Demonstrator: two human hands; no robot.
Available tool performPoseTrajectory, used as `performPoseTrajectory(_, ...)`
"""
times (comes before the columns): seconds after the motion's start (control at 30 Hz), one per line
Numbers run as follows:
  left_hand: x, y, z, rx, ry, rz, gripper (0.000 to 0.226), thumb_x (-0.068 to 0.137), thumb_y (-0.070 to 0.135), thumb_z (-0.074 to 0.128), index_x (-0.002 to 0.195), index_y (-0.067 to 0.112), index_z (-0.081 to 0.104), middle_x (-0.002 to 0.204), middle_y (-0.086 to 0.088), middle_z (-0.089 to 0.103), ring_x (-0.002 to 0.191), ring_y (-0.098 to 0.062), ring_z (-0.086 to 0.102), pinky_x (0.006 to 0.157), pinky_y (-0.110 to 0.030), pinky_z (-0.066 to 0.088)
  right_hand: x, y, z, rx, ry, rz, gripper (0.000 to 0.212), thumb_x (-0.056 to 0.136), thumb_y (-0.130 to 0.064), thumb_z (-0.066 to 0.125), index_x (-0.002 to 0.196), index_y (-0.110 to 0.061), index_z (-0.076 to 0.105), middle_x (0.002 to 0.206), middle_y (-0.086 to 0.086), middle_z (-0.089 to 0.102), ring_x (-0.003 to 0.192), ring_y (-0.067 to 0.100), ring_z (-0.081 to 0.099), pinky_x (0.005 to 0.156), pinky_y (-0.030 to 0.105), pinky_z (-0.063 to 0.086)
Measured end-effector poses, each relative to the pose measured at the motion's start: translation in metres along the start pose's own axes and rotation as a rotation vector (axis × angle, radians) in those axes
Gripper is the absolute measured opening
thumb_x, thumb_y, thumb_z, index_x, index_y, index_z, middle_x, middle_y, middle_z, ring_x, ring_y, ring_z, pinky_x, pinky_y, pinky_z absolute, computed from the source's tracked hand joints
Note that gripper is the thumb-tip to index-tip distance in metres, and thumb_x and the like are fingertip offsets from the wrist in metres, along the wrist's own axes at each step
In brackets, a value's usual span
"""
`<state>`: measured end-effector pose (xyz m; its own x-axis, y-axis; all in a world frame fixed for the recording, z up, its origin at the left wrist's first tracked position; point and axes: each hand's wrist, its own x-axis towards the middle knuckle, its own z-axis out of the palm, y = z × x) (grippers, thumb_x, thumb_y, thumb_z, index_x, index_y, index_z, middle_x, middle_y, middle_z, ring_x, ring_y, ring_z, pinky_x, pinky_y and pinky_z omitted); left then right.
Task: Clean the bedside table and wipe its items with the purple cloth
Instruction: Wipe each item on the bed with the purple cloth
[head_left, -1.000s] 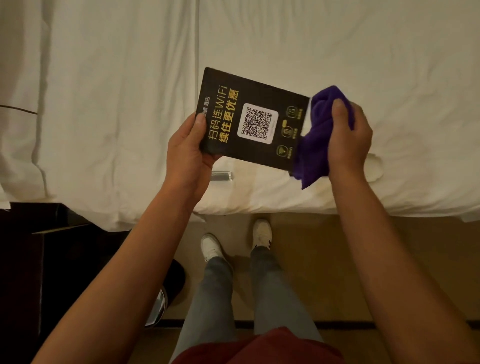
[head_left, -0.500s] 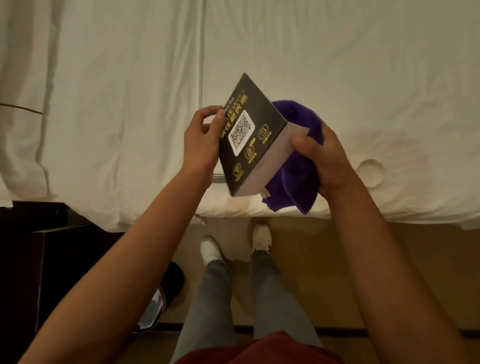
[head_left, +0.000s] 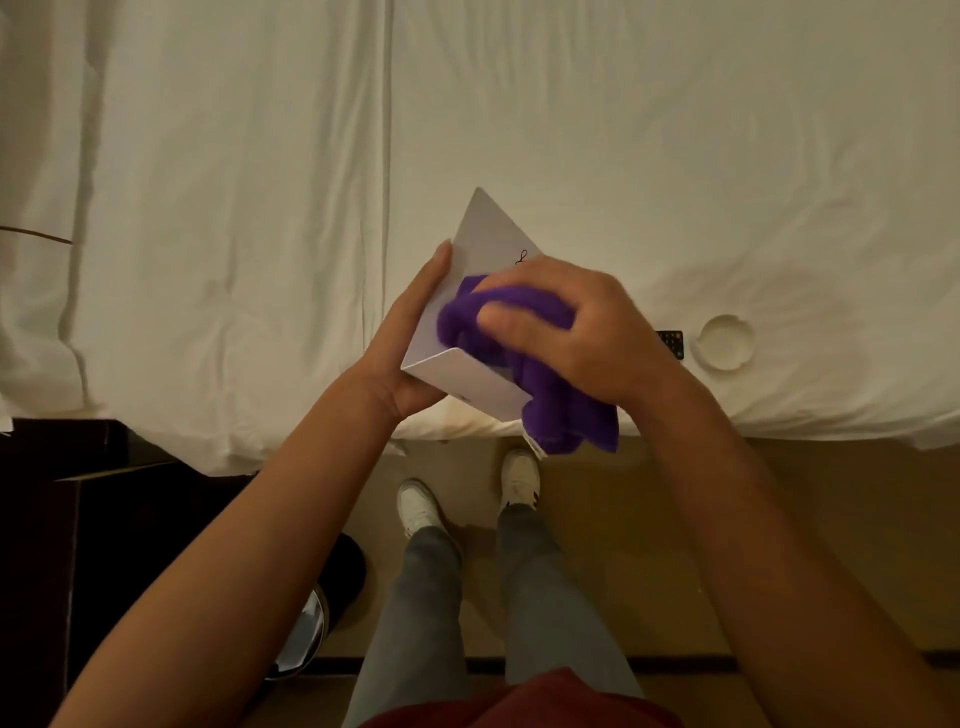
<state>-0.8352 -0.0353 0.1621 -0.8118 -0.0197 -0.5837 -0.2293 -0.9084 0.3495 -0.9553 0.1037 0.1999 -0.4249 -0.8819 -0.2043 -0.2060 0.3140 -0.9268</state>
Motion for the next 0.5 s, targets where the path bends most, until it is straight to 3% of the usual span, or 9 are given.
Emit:
performPoseTrajectory(0.07,-0.003,-0.005,-0.007,-0.043,-0.023,0.013,0.061,0.090,0.056,0.057,0.137,0.017,0.050,0.118,-0.011,0.064,0.108,-0.027,0.061,0.098,-0.043,0.049,0.007,0.005,-0.010,0.262,0.290,0.040,0.030,0.090,-0.053,0.058,0.106,-0.032,0.072,0.103,-0.017,0.072,0.097,0.002,0.066,0.088,0.026,0.054)
performPoseTrajectory(0.1,-0.005,-0.007,-0.009,-0.053,-0.025,0.018,0.069,0.082,0.055,0.068,0.137,0.018,0.050,0.117,-0.010,0.065,0.108,-0.026,0.061,0.099,-0.042,0.049,0.013,0.006,-0.015,0.279,0.422,0.039,0.032,0.093,-0.049,0.053,0.110,-0.029,0.072,0.107,-0.013,0.071,0.101,0.004,0.065,0.093,0.029,0.053)
performPoseTrajectory(0.2,-0.004,-0.010,-0.004,-0.086,-0.075,0.024,0.081,0.069,0.051,0.083,0.137,0.019,0.053,0.119,-0.010,0.065,0.108,-0.025,0.062,0.102,-0.041,0.047,0.028,0.006,-0.013,-0.041,0.599,-0.003,0.037,0.096,-0.039,0.060,0.127,-0.019,0.065,0.126,-0.002,0.061,0.112,0.002,0.059,0.095,0.012,0.046)
performPoseTrajectory(0.27,0.002,-0.011,0.007,-0.098,-0.126,0.097,0.062,0.082,0.048,0.074,0.133,0.017,0.060,0.123,-0.011,0.065,0.111,-0.026,0.063,0.103,-0.044,0.048,0.032,0.005,0.003,-0.190,0.584,-0.071,0.043,0.092,-0.033,0.073,0.129,-0.013,0.064,0.131,0.007,0.055,0.116,0.011,0.057,0.094,0.010,0.047)
performPoseTrajectory(0.33,0.005,-0.012,0.016,-0.134,-0.117,0.193,0.048,0.093,0.045,0.062,0.130,0.015,0.066,0.128,-0.013,0.064,0.119,-0.029,0.061,0.108,-0.047,0.047,0.031,0.001,0.022,-0.184,0.494,-0.080,0.047,0.089,-0.032,0.078,0.130,-0.014,0.064,0.133,0.009,0.053,0.118,0.015,0.057,0.094,0.015,0.051)
performPoseTrajectory(0.4,0.007,-0.012,0.015,-0.186,-0.126,0.257,0.046,0.099,0.042,0.054,0.131,0.012,0.064,0.130,-0.015,0.063,0.124,-0.029,0.058,0.111,-0.047,0.045,0.029,0.001,0.031,-0.084,0.371,-0.078,0.045,0.090,-0.031,0.079,0.130,-0.018,0.065,0.133,0.005,0.055,0.117,0.013,0.057,0.094,0.018,0.052)
performPoseTrajectory(0.5,0.005,-0.007,0.005,-0.234,-0.105,0.247,0.058,0.093,0.050,0.057,0.135,0.010,0.057,0.127,-0.014,0.062,0.120,-0.028,0.060,0.102,-0.043,0.051,0.025,0.001,0.027,0.109,0.181,-0.039,0.038,0.092,-0.029,0.077,0.128,-0.026,0.066,0.129,-0.004,0.060,0.115,0.007,0.060,0.091,0.019,0.055)
